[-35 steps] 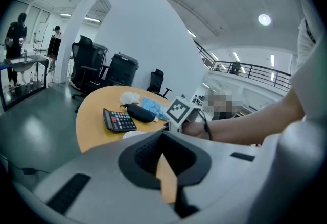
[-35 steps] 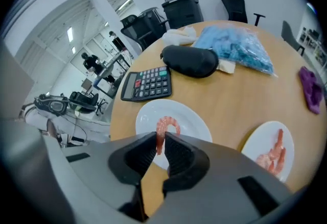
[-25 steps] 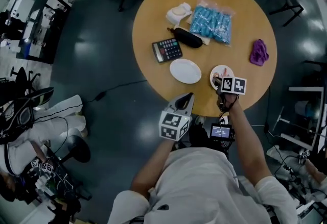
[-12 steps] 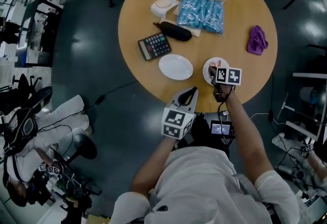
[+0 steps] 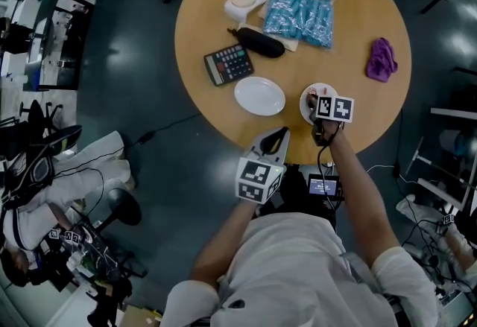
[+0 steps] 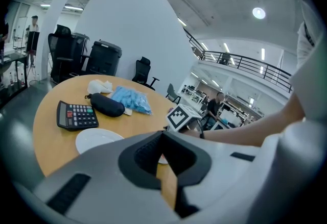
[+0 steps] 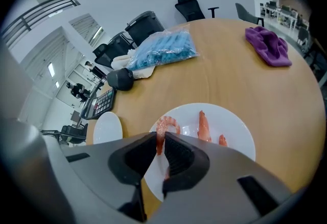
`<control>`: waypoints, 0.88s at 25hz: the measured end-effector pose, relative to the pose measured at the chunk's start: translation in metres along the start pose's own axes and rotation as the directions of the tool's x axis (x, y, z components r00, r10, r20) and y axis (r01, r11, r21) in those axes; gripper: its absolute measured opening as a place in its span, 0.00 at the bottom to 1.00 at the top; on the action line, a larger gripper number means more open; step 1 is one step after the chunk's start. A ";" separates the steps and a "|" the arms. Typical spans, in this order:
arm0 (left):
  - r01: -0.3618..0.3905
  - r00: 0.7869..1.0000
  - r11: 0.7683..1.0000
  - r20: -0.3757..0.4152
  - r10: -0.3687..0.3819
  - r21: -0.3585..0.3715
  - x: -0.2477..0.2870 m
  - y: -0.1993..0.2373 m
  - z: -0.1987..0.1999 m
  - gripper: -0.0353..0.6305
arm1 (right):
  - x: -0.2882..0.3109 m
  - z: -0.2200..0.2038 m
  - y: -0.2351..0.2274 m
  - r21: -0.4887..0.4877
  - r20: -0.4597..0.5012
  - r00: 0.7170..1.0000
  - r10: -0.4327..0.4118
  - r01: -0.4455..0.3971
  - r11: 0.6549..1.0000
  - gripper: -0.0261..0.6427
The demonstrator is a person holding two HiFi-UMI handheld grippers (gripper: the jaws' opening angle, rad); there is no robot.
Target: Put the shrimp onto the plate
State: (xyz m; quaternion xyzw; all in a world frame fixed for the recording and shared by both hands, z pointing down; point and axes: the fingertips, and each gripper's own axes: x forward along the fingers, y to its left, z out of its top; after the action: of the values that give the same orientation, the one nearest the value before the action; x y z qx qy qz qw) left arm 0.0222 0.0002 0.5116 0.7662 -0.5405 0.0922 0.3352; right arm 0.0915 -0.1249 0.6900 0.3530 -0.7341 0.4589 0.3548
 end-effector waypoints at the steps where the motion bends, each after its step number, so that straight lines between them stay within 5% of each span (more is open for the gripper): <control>1: 0.001 1.000 1.000 0.001 -0.001 0.000 0.000 -0.001 0.000 0.06 | 0.001 -0.001 -0.001 -0.003 -0.001 1.000 -0.002 0.002 1.000 0.13; 22: -0.004 1.000 1.000 0.001 0.004 -0.020 -0.007 0.000 -0.010 0.06 | 0.005 0.001 -0.002 -0.016 -0.012 1.000 -0.011 0.011 1.000 0.13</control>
State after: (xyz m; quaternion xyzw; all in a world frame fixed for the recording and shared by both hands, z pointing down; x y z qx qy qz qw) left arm 0.0216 0.0116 0.5160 0.7618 -0.5429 0.0869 0.3426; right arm 0.0905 -0.1272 0.6953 0.3513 -0.7337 0.4531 0.3646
